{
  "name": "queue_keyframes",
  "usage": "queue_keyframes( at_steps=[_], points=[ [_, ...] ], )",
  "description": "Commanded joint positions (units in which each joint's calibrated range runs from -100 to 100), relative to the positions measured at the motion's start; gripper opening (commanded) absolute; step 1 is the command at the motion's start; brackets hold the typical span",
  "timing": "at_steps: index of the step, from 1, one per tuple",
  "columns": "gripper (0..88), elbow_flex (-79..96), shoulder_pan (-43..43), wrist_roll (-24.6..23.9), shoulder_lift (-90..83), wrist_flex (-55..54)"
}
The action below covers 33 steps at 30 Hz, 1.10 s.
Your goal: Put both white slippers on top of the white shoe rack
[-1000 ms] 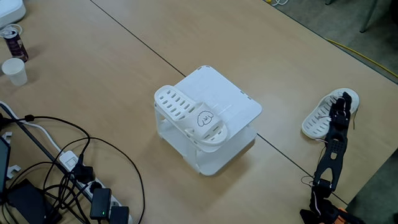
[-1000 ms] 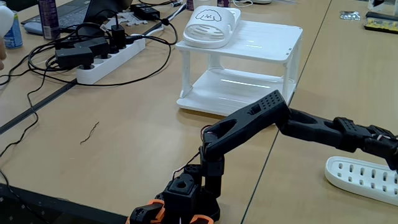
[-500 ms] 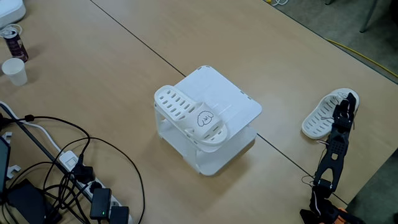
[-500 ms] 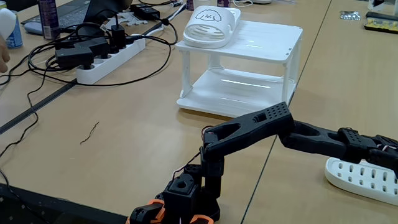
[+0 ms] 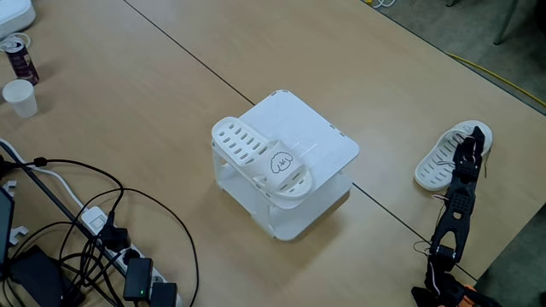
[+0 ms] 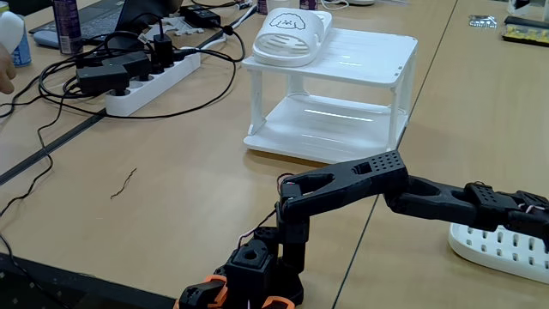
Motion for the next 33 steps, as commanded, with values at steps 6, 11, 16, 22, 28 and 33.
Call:
queue_keyframes(
  at_steps=[6,11,16,22,28,33],
  points=[
    [0.8,-4.9,-0.5,0.5,-1.6,-0.5],
    [0.8,-6.2,-0.6,0.5,-2.4,-0.6],
    [0.8,-12.4,-1.4,0.5,-2.3,0.0],
    [0.8,-20.3,-2.7,0.5,-2.6,6.5],
    [0.8,-28.5,-4.1,0.5,-5.7,21.0],
    [0.8,-30.1,-4.3,0.5,-9.7,25.8]
  ],
)
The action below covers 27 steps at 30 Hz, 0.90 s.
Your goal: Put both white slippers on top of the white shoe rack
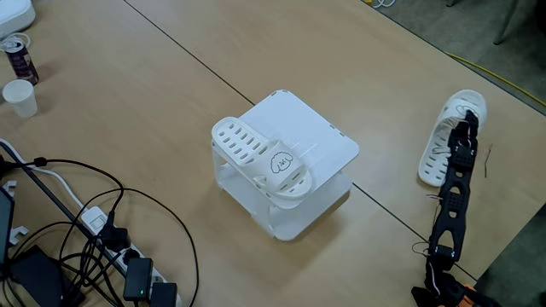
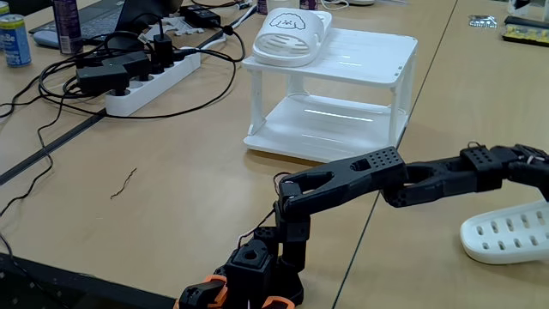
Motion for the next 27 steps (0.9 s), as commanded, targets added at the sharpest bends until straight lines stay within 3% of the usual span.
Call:
queue_keyframes(
  at_steps=[1,18,27],
  points=[
    [0.8,-6.5,-0.1,0.5,-10.8,2.9],
    [0.8,-5.1,-2.5,0.5,-21.7,7.9],
    [0.8,9.4,-5.7,0.5,-36.8,8.3]
  ],
)
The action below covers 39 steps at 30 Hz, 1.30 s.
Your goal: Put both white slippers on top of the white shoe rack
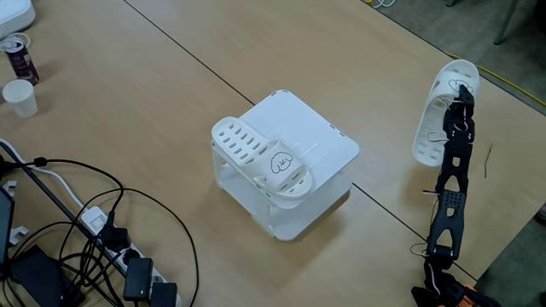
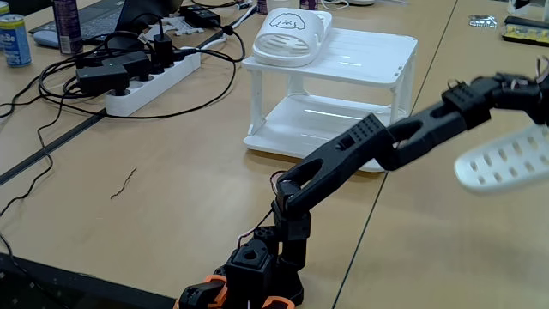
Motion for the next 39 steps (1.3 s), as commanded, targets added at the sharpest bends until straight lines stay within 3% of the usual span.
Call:
queue_keyframes(
  at_steps=[1,14,25,39],
  points=[
    [0.8,6.0,-1.3,0.5,-16.9,0.2],
    [0.8,32.6,-5.9,0.5,-42.3,0.4],
    [0.8,55.8,-20.8,0.5,-59.9,0.3],
    [0.8,69.0,-38.1,0.5,-77.9,0.3]
  ],
)
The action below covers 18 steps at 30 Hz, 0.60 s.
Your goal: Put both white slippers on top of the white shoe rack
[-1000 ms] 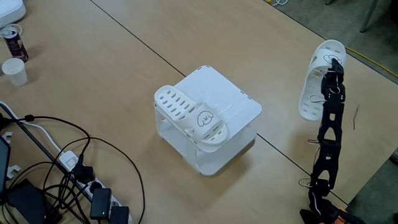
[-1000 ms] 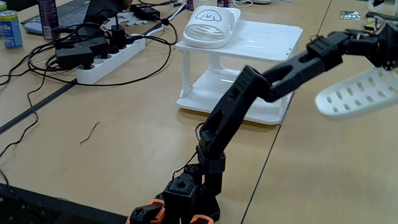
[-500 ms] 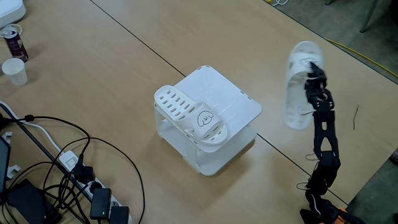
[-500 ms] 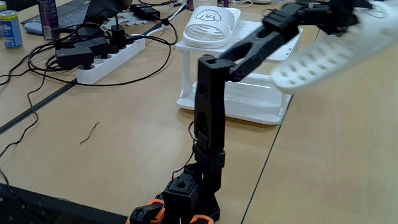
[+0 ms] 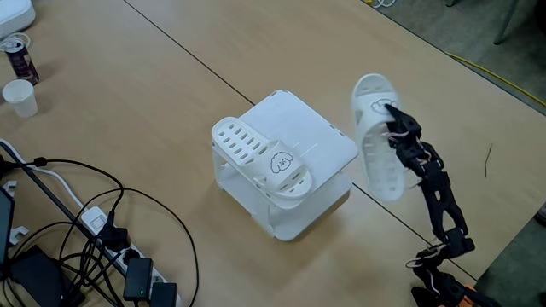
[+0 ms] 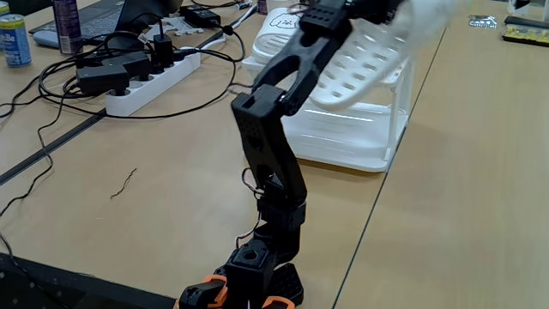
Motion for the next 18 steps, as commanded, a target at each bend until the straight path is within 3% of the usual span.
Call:
queue_keyframes(
  at_steps=[1,7,18],
  points=[
    [0.8,2.4,-5.9,0.5,-9.4,-0.1],
    [0.8,10.6,-15.1,0.5,-15.7,-0.1],
    [0.8,19.2,-39.3,0.5,-23.2,-0.1]
  ],
)
